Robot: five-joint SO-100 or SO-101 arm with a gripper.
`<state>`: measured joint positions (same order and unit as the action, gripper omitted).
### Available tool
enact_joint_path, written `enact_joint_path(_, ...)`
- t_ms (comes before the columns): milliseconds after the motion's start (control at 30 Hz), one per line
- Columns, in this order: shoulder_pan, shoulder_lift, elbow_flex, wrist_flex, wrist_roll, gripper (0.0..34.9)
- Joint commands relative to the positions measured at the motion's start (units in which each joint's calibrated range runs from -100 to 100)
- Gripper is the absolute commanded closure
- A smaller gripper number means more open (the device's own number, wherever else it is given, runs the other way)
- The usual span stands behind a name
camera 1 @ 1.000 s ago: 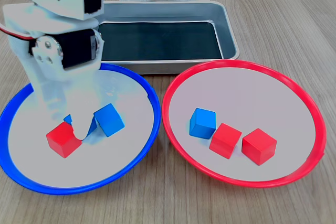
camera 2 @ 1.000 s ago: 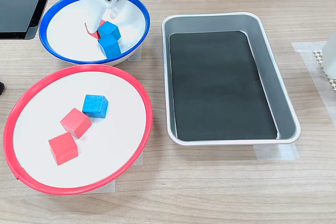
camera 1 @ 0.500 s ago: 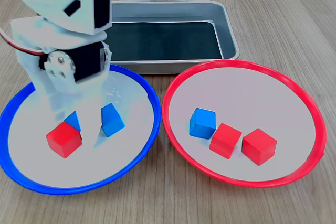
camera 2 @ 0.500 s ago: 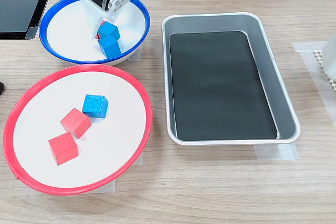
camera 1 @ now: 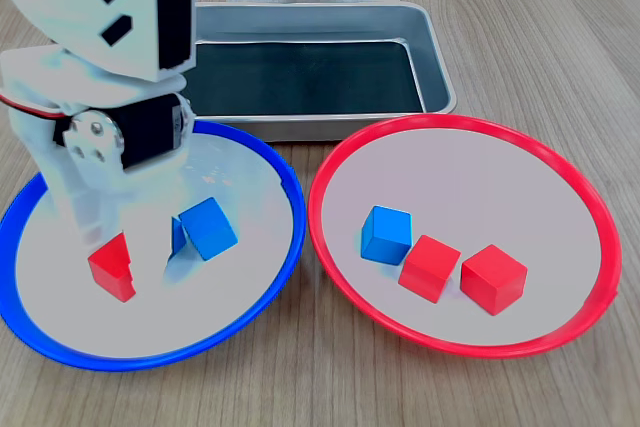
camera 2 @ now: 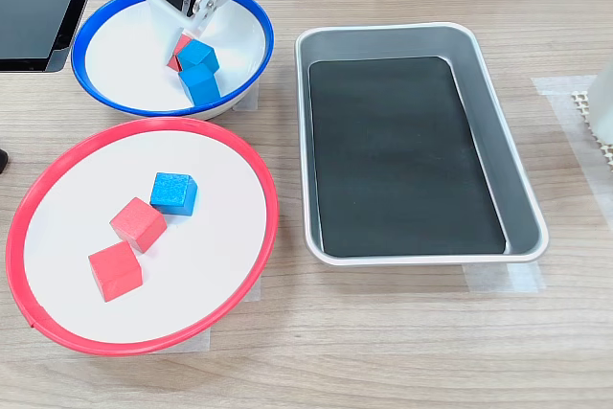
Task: Relocate any misplaced blocks to their matching dishes.
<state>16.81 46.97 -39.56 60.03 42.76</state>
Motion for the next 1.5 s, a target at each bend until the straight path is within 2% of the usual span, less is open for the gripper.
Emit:
enact_joint_path(0,0.5,-0.4,-2.8,-0.6,0.3,21.8)
enact_joint_path(133,0.4,-0.1,-3.0,-0.7,0.6,23.5)
enact_joint_path(300,0.0,-0.1,-2.9,-0.6,0.9,29.8)
enact_joint_path(500,-0.8,-0.4,-3.1,-0.6,0.7,34.6)
enact_joint_path(933,-7.4,-11.4,-3.7,3.1,-5.0,34.6)
enact_joint_path(1133,-14.5,-19.0,3.9,4.4,-8.2,34.6)
enact_joint_path(1467,-26.8,-21.8,14.0,1.8,-13.2,34.6)
